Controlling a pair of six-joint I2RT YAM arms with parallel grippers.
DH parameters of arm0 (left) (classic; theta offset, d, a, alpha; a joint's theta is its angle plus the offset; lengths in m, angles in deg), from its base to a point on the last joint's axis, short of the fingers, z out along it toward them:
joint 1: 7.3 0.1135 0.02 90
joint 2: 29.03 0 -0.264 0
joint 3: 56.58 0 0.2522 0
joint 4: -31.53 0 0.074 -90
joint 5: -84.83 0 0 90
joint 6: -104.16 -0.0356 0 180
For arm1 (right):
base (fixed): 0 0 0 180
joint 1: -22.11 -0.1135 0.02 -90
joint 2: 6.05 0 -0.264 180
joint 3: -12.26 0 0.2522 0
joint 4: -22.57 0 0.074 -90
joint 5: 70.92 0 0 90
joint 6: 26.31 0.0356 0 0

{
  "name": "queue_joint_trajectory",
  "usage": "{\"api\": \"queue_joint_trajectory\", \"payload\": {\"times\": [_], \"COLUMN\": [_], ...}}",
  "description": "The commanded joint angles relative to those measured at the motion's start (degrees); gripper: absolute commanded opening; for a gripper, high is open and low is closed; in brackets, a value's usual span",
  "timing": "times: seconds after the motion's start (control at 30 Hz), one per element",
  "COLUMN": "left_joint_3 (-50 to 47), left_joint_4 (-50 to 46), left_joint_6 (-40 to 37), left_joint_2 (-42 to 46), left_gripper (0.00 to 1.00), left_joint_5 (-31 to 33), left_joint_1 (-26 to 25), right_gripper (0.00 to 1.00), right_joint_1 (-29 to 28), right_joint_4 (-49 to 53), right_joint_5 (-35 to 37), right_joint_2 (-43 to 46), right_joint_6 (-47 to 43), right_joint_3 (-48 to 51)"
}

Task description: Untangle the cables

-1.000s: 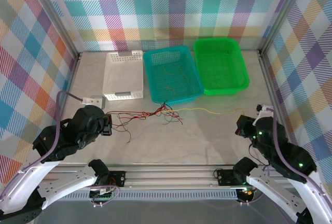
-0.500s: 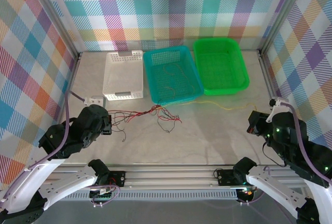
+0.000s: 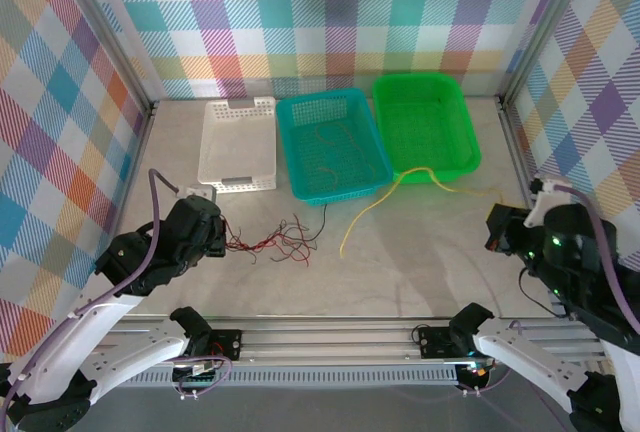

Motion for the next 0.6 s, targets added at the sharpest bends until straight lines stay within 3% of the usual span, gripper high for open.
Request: {"api": "queue_joint_trajectory", "payload": {"times": [0.0,0.2,0.37,0.57], "left_joint_3": [-2.5,-6.71,-8.4,-9.43], "left_joint_4": [5.49,12.14,13.29,14.17], "left_joint_6": [-0.67,-0.8,-0.92,-1.21], "left_joint_2": [1.69,3.18,2.89,3.65], "left_gripper": [0.0,0.0,0.0,0.0], "left_joint_5": [-4.11,-10.9,-12.8,-13.84], "left_joint_1": [0.57,0.54,0.5,0.51], "right_gripper": [0.0,0.0,0.0,0.0], "right_joint_1": [0.23,0.23,0.21,0.41], "right_joint_4": [-2.15,-5.8,-9.45,-10.92], "right_joint_5": [-1.42,-0.49,-0.04,6.15], "right_joint_2": [-2.67,-9.47,-18.86,-32.34], "right_joint_6": [-2.24,-4.94,-8.22,-13.64], "right_joint_3": [0.26,0.75,-0.8,-6.5]}}
